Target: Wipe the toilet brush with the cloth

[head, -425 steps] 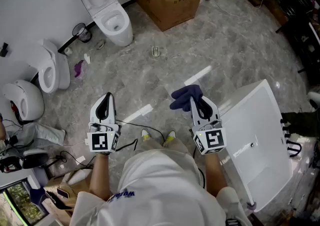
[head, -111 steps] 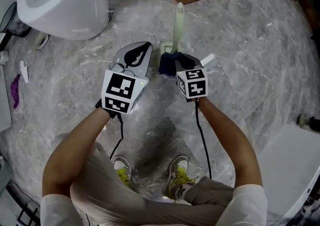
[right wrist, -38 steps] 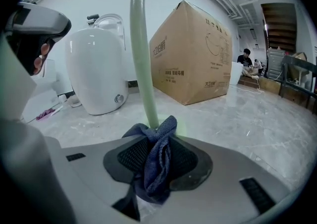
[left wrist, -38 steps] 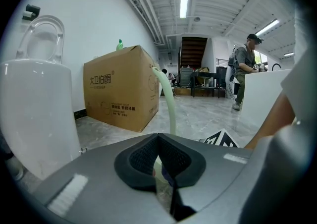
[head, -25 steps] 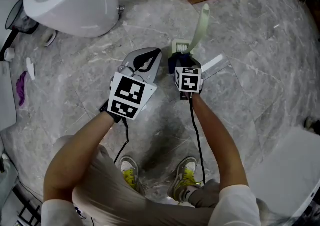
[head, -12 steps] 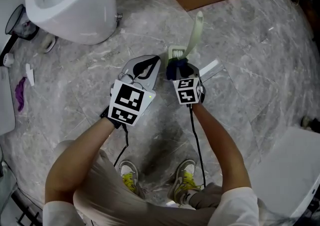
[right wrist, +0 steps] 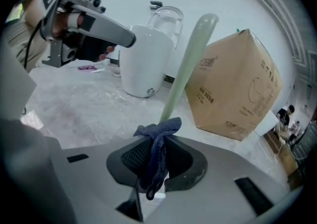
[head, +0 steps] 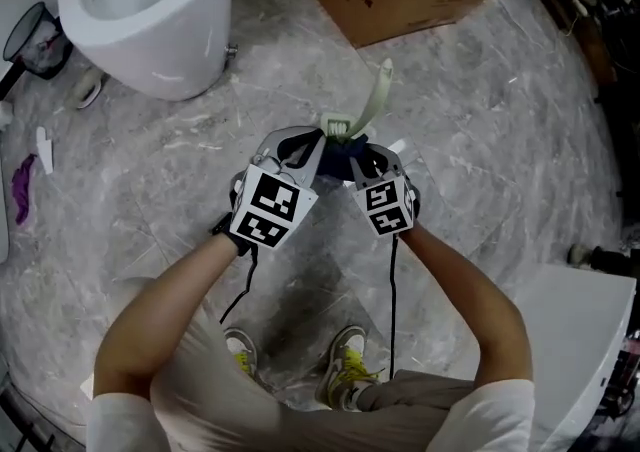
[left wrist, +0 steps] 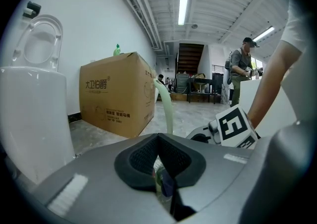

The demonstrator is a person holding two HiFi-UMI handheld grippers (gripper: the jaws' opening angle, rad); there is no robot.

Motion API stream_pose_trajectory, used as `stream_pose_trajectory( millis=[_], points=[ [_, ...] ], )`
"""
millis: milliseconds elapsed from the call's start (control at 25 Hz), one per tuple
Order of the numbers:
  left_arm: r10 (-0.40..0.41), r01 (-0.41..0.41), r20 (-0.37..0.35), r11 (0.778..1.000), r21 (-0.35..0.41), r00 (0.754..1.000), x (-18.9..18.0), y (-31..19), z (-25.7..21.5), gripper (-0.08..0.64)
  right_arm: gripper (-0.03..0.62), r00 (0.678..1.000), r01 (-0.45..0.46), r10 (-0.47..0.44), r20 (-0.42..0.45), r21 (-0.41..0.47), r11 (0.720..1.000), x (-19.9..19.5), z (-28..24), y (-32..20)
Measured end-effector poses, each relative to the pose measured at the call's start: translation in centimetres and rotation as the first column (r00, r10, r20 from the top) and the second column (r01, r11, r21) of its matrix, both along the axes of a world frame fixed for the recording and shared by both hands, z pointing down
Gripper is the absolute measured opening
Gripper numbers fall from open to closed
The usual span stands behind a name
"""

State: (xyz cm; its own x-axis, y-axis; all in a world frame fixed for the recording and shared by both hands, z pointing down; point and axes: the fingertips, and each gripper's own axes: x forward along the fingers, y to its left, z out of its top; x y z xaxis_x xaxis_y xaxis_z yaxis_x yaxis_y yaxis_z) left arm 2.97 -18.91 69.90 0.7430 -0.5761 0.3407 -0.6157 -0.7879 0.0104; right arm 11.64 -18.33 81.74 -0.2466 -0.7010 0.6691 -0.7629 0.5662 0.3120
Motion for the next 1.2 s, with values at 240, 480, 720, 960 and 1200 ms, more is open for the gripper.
stream_pose_trajectory(
  millis=[240,480,720,960,1200],
  points=[
    [-0.034,0.035,-0.035,0.999,0.018,0.999,-0.9,-1.3,-1.7,0.002,0.074,1.0,0.021,-0.021,-0.008,0.031,0.999,1.8,-3.9,0.1],
    [-0.109,0.11,-0.025,0.993,0.048,0.994,-2.0,-3.7,-2.1,0.002,0.074,0.998,0.047,-0.042,-0.04,0.13,0.99,4.8,-9.1,-0.6],
    [-0.127,0.132,-0.096,0.99,0.052,0.987,-0.6,-4.4,-3.7,0.002,0.074,0.999,0.049,-0.048,-0.013,0.175,0.983,6.7,-14.6,-0.1],
    [-0.068,0.094,-0.164,0.983,0.158,0.984,0.6,-2.7,-9.1,0.002,0.074,0.996,0.06,-0.072,0.043,0.235,0.97,7.1,-19.5,-0.9],
    [-0.085,0.126,-0.176,0.964,0.234,0.981,3.2,-3.9,-16.7,0.002,0.074,0.99,0.007,-0.038,0.134,0.229,0.973,7.3,-23.3,-1.1]
  ],
)
